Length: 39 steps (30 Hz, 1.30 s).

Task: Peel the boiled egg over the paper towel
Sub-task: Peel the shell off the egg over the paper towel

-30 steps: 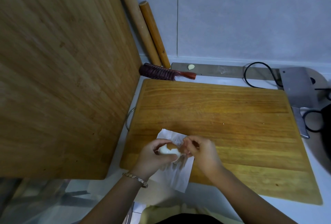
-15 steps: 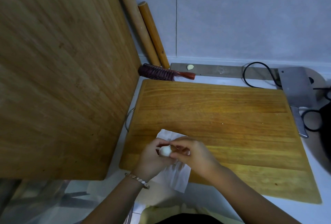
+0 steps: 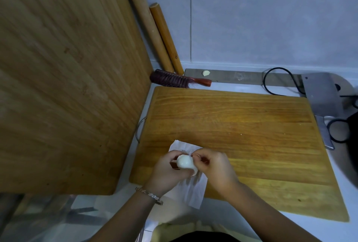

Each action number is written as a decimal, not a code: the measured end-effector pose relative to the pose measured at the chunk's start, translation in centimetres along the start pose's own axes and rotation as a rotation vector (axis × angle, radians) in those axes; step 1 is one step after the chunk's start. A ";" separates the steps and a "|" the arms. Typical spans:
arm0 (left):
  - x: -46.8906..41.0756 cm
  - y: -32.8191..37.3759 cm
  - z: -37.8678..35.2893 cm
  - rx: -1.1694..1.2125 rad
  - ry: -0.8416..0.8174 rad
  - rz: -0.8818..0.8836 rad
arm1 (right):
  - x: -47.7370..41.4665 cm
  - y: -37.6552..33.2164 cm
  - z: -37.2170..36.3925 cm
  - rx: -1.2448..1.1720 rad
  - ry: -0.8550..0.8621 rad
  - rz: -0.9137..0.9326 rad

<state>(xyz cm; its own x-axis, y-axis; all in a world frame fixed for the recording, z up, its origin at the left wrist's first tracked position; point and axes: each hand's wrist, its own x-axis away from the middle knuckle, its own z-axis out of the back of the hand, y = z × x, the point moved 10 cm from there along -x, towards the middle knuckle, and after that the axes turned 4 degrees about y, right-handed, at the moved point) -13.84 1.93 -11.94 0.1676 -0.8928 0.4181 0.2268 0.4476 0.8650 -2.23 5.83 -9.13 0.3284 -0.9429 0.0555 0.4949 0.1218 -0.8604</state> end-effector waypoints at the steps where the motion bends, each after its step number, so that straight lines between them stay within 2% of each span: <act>1: 0.0 -0.1 0.1 0.009 0.001 0.008 | 0.0 0.1 -0.2 -0.003 -0.005 -0.007; 4: 0.1 -0.3 0.2 0.027 -0.006 0.024 | 0.1 0.2 -0.9 0.051 -0.032 0.016; 9: 0.4 -1.3 0.6 0.118 -0.012 0.097 | -0.4 2.3 -0.4 -0.113 -0.021 -0.120; 13: 0.4 -2.0 1.4 0.236 0.056 0.166 | -0.8 3.3 -1.8 0.237 -0.142 -0.074; 17: 0.5 -2.0 1.5 0.280 0.070 0.185 | -0.1 3.0 -3.9 0.294 -0.274 0.005; 21: 0.5 -1.5 1.6 0.256 0.073 0.159 | -0.7 2.2 -1.6 0.049 -0.073 -0.079; 23: 0.4 -1.2 1.5 0.276 0.070 0.142 | -0.5 2.0 -1.8 -0.140 -0.092 -0.147; 25: 0.4 -0.7 1.3 0.283 0.066 0.120 | -0.2 2.0 -2.6 -0.226 -0.149 -0.183; 30: 0.5 0.1 1.1 0.279 0.082 0.072 | 0.1 1.8 -2.4 -0.211 -0.132 -0.123; 39: 0.8 -0.6 0.6 0.319 0.088 0.122 | 0.1 -0.1 -1.1 0.088 -0.036 0.037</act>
<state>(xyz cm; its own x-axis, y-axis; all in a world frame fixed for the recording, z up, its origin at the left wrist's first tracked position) -14.40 0.91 -11.91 0.2604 -0.8199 0.5098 -0.1090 0.4997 0.8593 -3.11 5.44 -9.60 0.3758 -0.9256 0.0446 0.5506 0.1843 -0.8142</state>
